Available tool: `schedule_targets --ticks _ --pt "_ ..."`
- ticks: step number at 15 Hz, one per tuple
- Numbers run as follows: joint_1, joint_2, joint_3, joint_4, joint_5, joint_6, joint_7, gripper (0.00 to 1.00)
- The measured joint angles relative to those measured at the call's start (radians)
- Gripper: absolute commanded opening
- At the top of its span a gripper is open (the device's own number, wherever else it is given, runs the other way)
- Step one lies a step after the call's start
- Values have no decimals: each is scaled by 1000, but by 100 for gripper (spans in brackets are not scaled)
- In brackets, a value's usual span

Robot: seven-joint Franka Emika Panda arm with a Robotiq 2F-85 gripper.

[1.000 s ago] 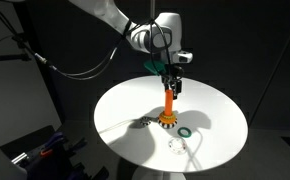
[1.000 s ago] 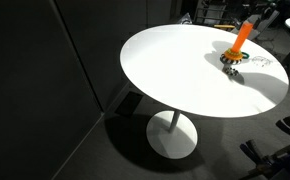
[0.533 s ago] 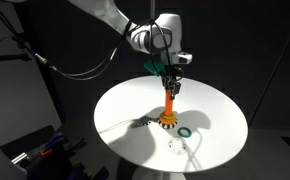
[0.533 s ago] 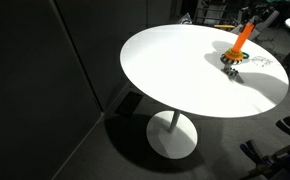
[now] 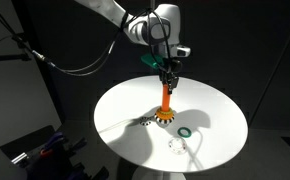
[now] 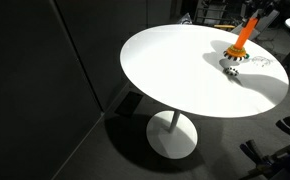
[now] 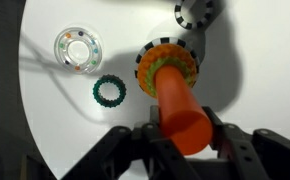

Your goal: Put the yellow ring on the orange stand then move the stand to the left

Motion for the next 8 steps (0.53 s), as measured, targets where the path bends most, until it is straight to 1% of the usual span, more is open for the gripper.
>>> schedule_targets --ticks 4,8 --pt "1 -73 14 -57 0 -4 -40 19" --pt "13 -156 33 -171 -3 12 -73 19"
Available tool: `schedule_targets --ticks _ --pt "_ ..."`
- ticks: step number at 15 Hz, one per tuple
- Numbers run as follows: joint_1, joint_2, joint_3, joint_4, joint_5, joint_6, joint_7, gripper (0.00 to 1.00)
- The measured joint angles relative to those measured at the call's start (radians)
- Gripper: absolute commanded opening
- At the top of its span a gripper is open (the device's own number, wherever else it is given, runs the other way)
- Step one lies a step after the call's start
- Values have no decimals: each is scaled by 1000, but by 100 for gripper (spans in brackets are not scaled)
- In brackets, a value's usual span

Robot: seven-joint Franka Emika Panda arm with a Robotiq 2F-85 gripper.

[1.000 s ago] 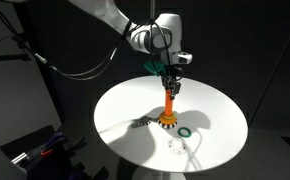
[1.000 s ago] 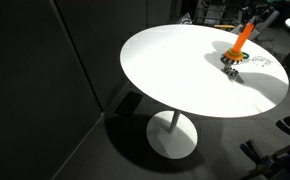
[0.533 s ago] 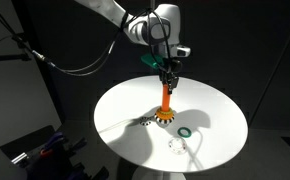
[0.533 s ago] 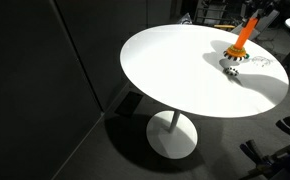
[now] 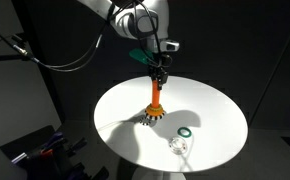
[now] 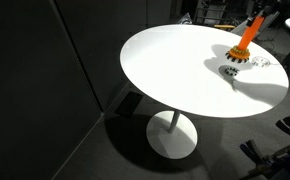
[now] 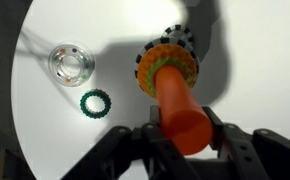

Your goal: Put the yellow ring on the orange stand then move the stand to the left

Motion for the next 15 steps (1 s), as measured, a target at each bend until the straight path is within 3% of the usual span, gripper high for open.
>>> schedule_targets --ticks 15 --pt "83 -195 72 -387 -70 212 -22 19"
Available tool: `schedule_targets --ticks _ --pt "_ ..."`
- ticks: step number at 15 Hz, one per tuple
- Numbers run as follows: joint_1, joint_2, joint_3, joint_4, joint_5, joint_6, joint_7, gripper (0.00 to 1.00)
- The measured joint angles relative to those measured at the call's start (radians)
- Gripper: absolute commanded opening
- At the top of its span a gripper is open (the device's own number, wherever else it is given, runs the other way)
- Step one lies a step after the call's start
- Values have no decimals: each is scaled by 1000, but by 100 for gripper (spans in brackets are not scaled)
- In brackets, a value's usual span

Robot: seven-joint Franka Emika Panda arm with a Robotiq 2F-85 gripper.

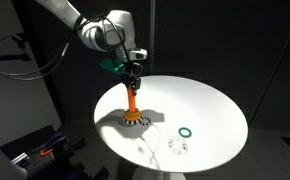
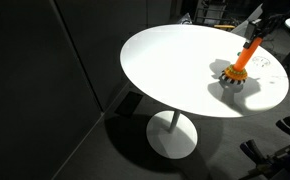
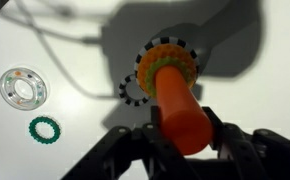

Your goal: Put the yellow ring on the orange stand then move the stand to the left

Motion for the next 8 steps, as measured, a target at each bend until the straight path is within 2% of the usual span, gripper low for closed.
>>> schedule_targets --ticks 3,4,5,6,8 --pt "0 -7 5 -31 -1 31 -1 19" --pt "0 -7 6 -38 -1 38 -2 41" --pt "0 -7 6 -43 -2 42 -2 69" --pt "0 -8 6 -46 -2 45 -3 70" --pt "0 -12 6 -51 -2 46 -5 84"
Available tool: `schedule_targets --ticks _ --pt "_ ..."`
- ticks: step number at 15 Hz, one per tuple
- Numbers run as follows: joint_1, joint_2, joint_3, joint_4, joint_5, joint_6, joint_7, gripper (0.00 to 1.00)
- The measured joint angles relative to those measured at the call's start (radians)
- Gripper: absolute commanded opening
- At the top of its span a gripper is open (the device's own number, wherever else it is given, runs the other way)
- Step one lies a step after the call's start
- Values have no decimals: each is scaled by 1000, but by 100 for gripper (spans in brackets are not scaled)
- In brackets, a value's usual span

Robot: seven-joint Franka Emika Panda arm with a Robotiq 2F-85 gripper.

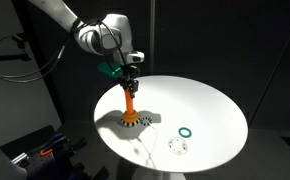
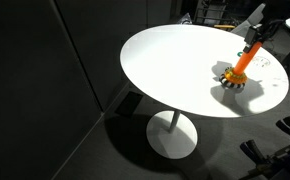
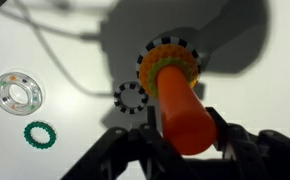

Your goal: Put the yellow ring on the orange stand then move the stand to the left

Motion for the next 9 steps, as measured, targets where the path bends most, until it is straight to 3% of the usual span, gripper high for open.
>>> schedule_targets --ticks 2,9 --pt "0 -5 0 -3 0 -6 -5 99" --pt "0 -56 0 -1 0 -137 -23 100"
